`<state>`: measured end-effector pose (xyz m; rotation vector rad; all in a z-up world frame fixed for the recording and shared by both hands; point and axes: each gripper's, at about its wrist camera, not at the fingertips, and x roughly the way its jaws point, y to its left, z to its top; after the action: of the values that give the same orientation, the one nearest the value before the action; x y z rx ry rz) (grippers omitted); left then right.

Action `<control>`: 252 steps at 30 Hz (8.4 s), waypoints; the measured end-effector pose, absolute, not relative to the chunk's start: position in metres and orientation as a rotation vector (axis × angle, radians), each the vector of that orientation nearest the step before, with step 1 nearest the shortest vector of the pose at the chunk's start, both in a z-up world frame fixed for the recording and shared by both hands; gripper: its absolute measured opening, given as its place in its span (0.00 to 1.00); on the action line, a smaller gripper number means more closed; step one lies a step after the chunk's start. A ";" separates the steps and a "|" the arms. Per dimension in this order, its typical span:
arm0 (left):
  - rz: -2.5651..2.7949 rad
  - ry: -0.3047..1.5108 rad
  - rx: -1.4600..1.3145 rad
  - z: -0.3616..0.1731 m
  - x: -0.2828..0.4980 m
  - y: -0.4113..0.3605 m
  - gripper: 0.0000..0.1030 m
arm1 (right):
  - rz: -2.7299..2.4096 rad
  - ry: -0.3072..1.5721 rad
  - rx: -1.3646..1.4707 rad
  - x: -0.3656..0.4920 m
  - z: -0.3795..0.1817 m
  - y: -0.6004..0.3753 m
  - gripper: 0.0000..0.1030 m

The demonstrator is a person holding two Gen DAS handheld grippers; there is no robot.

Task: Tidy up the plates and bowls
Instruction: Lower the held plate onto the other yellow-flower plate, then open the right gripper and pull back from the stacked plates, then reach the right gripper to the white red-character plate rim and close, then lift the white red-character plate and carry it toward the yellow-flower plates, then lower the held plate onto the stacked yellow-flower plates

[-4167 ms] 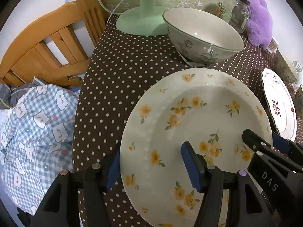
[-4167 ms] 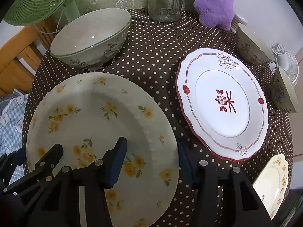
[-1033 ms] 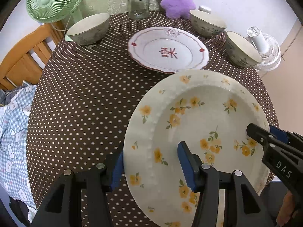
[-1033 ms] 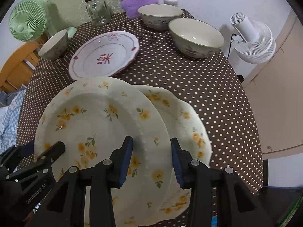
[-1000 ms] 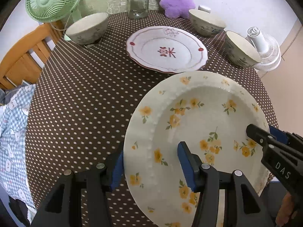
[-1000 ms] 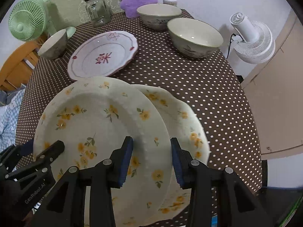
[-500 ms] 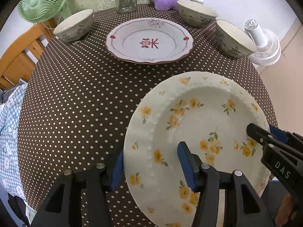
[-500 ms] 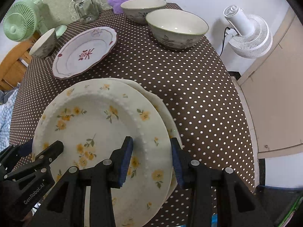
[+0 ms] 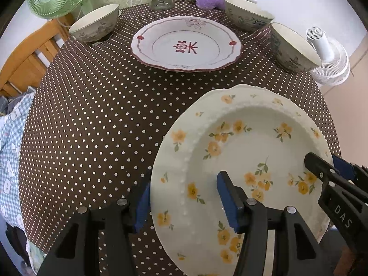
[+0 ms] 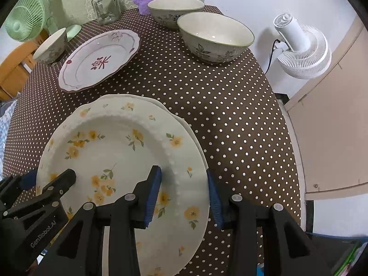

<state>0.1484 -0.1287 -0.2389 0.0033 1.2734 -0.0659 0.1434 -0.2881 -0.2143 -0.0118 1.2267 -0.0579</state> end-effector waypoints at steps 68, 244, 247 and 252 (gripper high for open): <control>0.019 1.001 -0.053 -0.123 0.223 -0.106 0.78 | 0.099 1.006 0.007 0.249 -0.104 -0.219 0.70; -0.225 1.220 0.088 -0.221 0.117 -0.172 0.57 | -0.206 1.201 0.072 0.120 -0.210 -0.283 0.44; -0.231 1.227 0.088 -0.221 0.116 -0.171 0.58 | -0.201 1.212 0.083 0.118 -0.209 -0.285 0.44; -0.228 1.235 0.090 -0.220 0.118 -0.175 0.63 | -0.183 1.232 0.106 0.114 -0.206 -0.289 0.38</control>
<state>0.1176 -0.1746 -0.2203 0.0896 1.2346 -0.2281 0.1139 -0.2893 -0.2065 0.1063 1.2315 -0.1835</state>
